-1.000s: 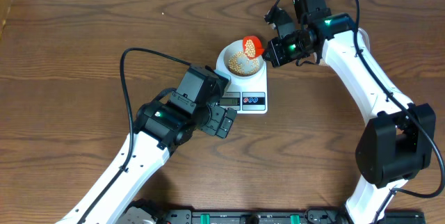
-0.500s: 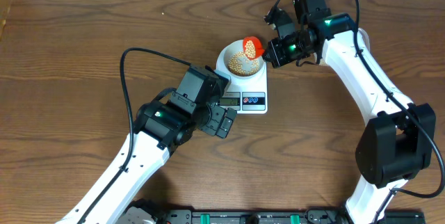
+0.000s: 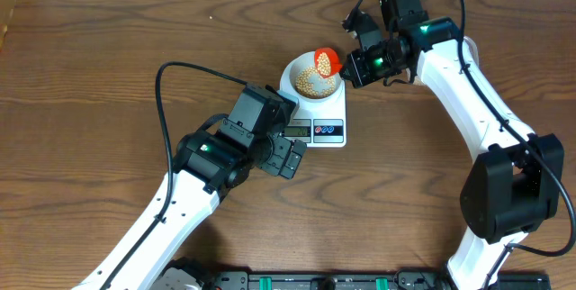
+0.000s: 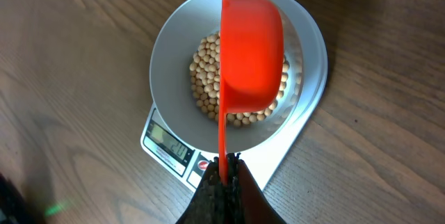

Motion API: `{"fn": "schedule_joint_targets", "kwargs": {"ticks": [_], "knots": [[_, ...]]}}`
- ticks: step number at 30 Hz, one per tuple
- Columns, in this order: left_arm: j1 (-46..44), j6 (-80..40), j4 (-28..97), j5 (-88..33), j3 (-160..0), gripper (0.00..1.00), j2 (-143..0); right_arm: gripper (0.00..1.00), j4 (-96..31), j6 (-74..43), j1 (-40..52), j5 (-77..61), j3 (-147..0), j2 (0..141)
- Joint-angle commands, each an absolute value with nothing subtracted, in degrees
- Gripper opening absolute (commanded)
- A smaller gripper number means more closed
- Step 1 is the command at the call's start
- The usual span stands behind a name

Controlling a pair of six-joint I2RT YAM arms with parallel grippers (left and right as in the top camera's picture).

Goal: Scoop item into bowl and weigh 50g on scale
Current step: 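Tip the scoop to pour chickpeas into the white bowl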

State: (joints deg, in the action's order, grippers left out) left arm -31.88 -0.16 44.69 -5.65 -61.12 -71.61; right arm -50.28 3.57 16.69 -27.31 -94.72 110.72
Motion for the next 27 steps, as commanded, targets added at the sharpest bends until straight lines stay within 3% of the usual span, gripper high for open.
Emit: {"fn": "schedule_joint_targets", "kwargs": {"ticks": [1, 27], "knots": [[-31.7, -0.2, 44.8, -5.3, -61.5, 0.98, -71.5, 0.01, -50.3, 4.4, 16.9, -27.6, -95.9, 109.3], [-31.7, -0.2, 44.8, -5.3, -61.5, 0.98, -71.5, 0.01, -50.2, 8.0, 16.9, -28.0, -95.9, 109.3]]}}
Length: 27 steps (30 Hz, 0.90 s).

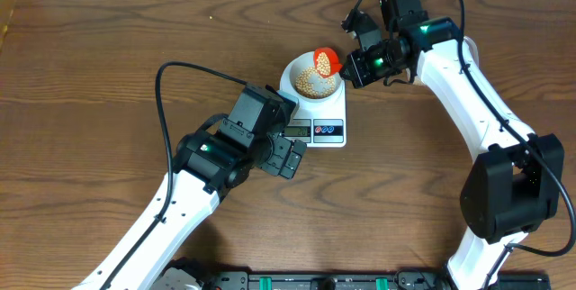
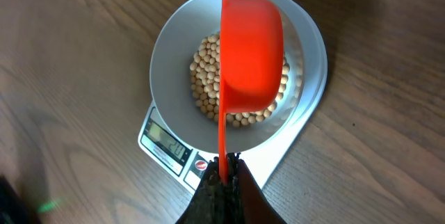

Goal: Scoop item into bowl and weigh 50g on scale
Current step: 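Tip the scoop to pour chickpeas into the white bowl, then carry the empty red scoop right to the chickpea tub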

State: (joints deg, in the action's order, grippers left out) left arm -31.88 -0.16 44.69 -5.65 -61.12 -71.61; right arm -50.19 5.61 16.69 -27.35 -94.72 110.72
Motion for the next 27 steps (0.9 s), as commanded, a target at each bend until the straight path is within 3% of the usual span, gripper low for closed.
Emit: {"fn": "schedule_joint_targets", "kwargs": {"ticks": [1, 27], "knots": [[-31.7, -0.2, 44.8, -5.3, -61.5, 0.98, -71.5, 0.01, -50.2, 8.5, 16.9, -28.1, -95.9, 109.3], [-31.7, -0.2, 44.8, -5.3, -61.5, 0.98, -71.5, 0.01, -50.7, 20.0, 18.6, -22.9, -96.0, 104.8]]}}
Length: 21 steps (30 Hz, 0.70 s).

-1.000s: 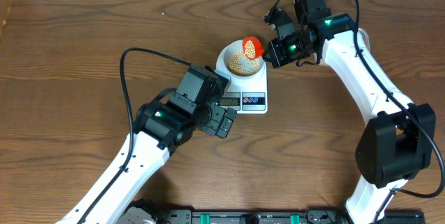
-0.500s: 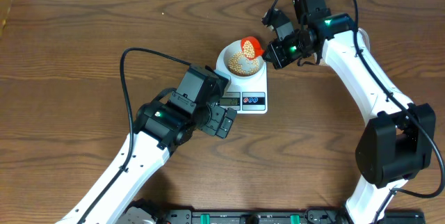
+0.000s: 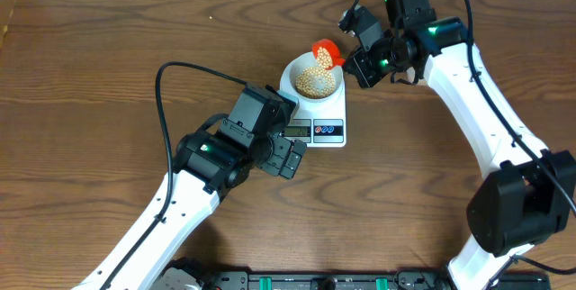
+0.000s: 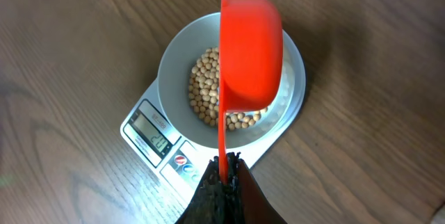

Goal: Scoop item into bowl and weigh 50g on scale
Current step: 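Carry the empty red scoop right to the chickpea tub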

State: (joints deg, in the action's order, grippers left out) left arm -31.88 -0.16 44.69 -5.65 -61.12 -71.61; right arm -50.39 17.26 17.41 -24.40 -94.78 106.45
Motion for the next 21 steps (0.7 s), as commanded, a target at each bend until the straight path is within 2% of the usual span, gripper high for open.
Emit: {"fn": "schedule_joint_targets", "kwargs": {"ticks": [1, 21], "knots": [[-31.7, -0.2, 44.8, -5.3, -61.5, 0.98, -71.5, 0.01, -50.8, 20.3, 19.0, -22.0, -96.0, 104.6], [-31.7, -0.2, 44.8, -5.3, -61.5, 0.98, -71.5, 0.01, -51.4, 21.8, 30.5, 8.4, -96.0, 100.7]]}}
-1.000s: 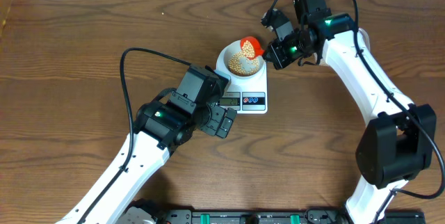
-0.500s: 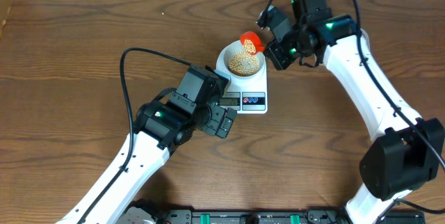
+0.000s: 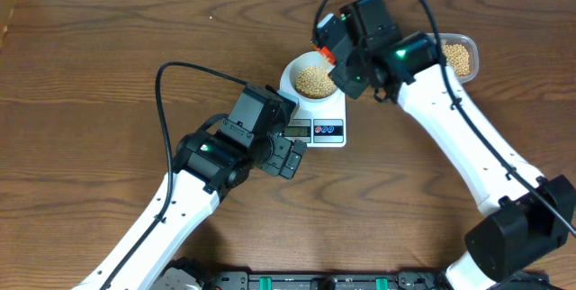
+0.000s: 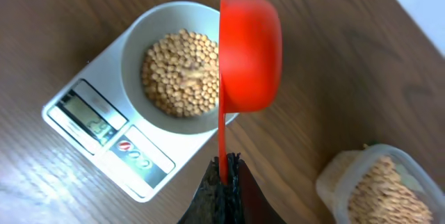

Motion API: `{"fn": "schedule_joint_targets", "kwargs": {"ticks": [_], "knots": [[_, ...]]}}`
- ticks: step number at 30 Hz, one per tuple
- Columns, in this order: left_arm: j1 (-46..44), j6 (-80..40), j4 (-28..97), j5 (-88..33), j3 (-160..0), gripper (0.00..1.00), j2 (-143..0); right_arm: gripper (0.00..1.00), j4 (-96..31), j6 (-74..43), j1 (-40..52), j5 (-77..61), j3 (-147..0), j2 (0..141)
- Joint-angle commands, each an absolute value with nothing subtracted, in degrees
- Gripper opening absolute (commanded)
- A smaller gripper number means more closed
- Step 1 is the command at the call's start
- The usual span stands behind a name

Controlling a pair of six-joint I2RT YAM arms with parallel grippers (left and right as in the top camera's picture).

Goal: Scoop item into bowl and weigh 50g on scale
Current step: 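Carry the empty red scoop right to the chickpea tub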

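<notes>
My right gripper [image 4: 224, 165] is shut on the thin handle of the red scoop [image 4: 250, 53]. The scoop shows its rounded outside and hangs over the right rim of the white bowl [image 4: 136, 50]. The bowl holds a heap of tan beans [image 4: 182, 71] and stands on the white scale [image 4: 149, 182], whose display [image 4: 89, 116] faces front left. In the overhead view the scoop [image 3: 324, 53] peeks out behind the bowl [image 3: 290, 72], under my right wrist. My left gripper [image 3: 291, 158] hovers at the scale's front left corner, and its jaws are unclear.
A clear tub of beans [image 3: 457, 56] sits at the back right, also low right as the tub [image 4: 375, 186] in the right wrist view. The left arm's cable [image 3: 171, 74] loops over the table left of the scale [image 3: 328, 131].
My right arm has swung left over the back of the scale. The scoop was over the bowl's middle and is now at its right rim, and the bean tub has come into view.
At first the scoop hung low and upturned over the beans in the bowl, and it stayed so a moment later. Then it was higher above the bowl. Now it sits off to the bowl's rim. The left arm has stayed put throughout.
</notes>
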State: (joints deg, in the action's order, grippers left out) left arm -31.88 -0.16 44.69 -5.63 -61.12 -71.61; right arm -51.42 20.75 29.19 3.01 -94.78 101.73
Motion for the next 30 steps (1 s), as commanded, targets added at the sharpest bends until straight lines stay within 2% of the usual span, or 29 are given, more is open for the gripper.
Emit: {"fn": "schedule_joint_targets", "kwargs": {"ticks": [1, 13, 20, 30], "knots": [[-31.7, -0.2, 44.8, -5.3, -61.5, 0.98, -71.5, 0.01, -51.4, 22.0, 30.8, 8.8, -96.0, 100.7], [-31.7, -0.2, 44.8, -5.3, -61.5, 0.98, -71.5, 0.01, -50.3, 21.0, 31.0, 6.6, -96.0, 100.7], [-31.7, -0.2, 44.8, -5.3, -61.5, 0.98, -71.5, 0.01, -48.8, 18.3, 27.3, -3.6, -96.0, 100.7], [-31.7, -0.2, 44.8, -5.3, -61.5, 0.98, -71.5, 0.01, -48.5, 15.0, 14.4, -26.4, -96.0, 100.7]]}}
